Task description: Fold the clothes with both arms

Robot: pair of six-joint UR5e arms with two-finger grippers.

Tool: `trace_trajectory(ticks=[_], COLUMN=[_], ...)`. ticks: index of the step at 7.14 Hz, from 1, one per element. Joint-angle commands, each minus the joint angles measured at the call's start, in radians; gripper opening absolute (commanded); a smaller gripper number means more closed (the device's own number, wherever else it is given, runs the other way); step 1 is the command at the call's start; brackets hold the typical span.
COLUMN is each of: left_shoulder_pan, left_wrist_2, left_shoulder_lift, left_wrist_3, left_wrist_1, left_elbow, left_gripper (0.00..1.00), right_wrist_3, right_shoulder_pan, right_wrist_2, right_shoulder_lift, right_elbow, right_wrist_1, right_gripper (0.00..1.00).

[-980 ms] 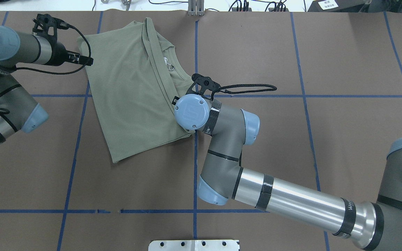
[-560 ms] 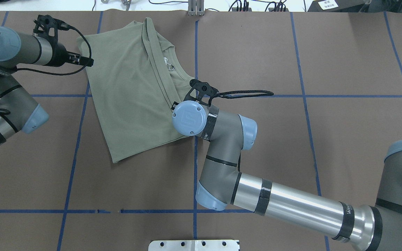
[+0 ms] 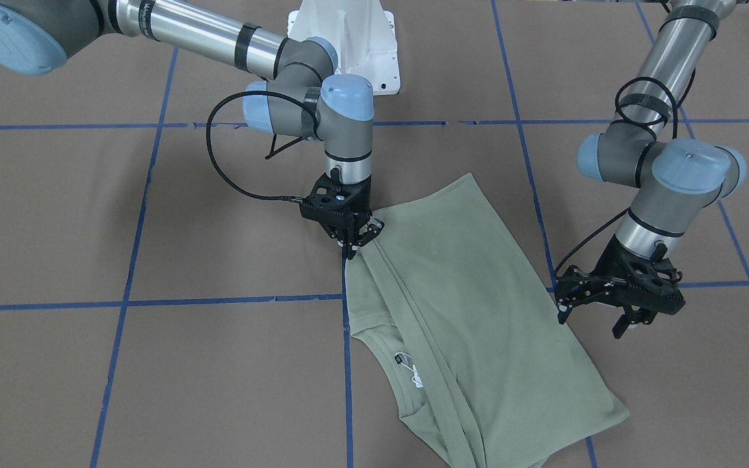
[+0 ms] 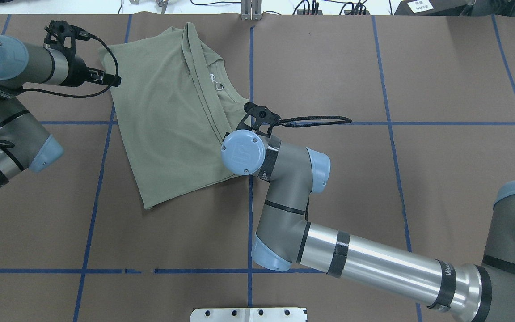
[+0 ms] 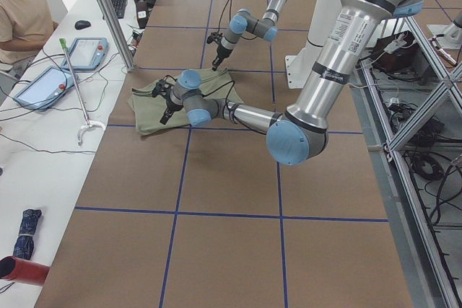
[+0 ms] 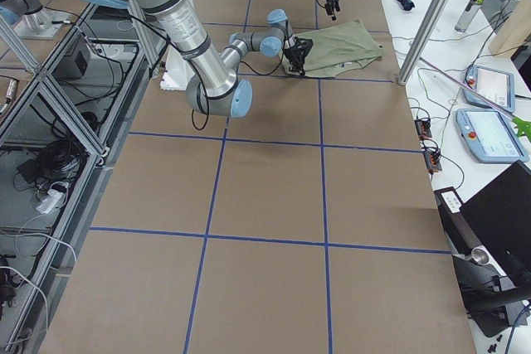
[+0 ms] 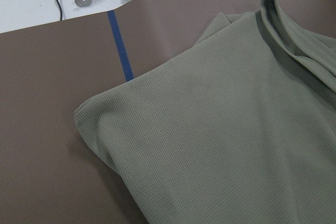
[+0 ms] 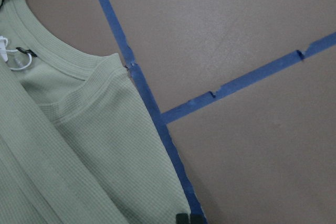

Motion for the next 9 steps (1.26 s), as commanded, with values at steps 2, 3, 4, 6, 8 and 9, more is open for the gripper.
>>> trace_trajectory(ticks=[2,3,4,6,8,9], left_shoulder_pan=[0.006,0.007,0.012,0.013,0.016,0.019], left_wrist_2=[0.002,0.0,0.0,0.0,0.0,0.0], left_shoulder_lift=[0.002,0.002,0.002,0.0,0.0,0.0], left_wrist_3=[-0.002,-0.002,-0.002,-0.002,-0.002,-0.003], left_wrist_1=[-0.001,-0.001,-0.001,-0.001,-0.001,-0.004], left_elbow=[-0.003,-0.003,-0.003,-0.006,-0.008,-0.011], left_gripper=[1.0,1.0,1.0,1.0,1.0,1.0], right_wrist_3=[0.005,0.01,0.033,0.059,0.088,0.077], right_shoulder_pan=[-0.075,-0.146,-0.201,-0.277,-0.307,-0.306], right_wrist_2=[-0.013,-0.067,-0.103,-0.14,-0.16,-0.157], right_shoulder_lift=[-0.215,-0.306,-0.354,-0.388,-0.391,-0.387], right_elbow=[0.407,0.524,0.584,0.669,0.68,0.682], right_wrist_1=[-0.232,-0.251,-0.26,-0.329,-0.353,-0.354], right_gripper=[0.0,0.0,0.0,0.0,0.99,1.0])
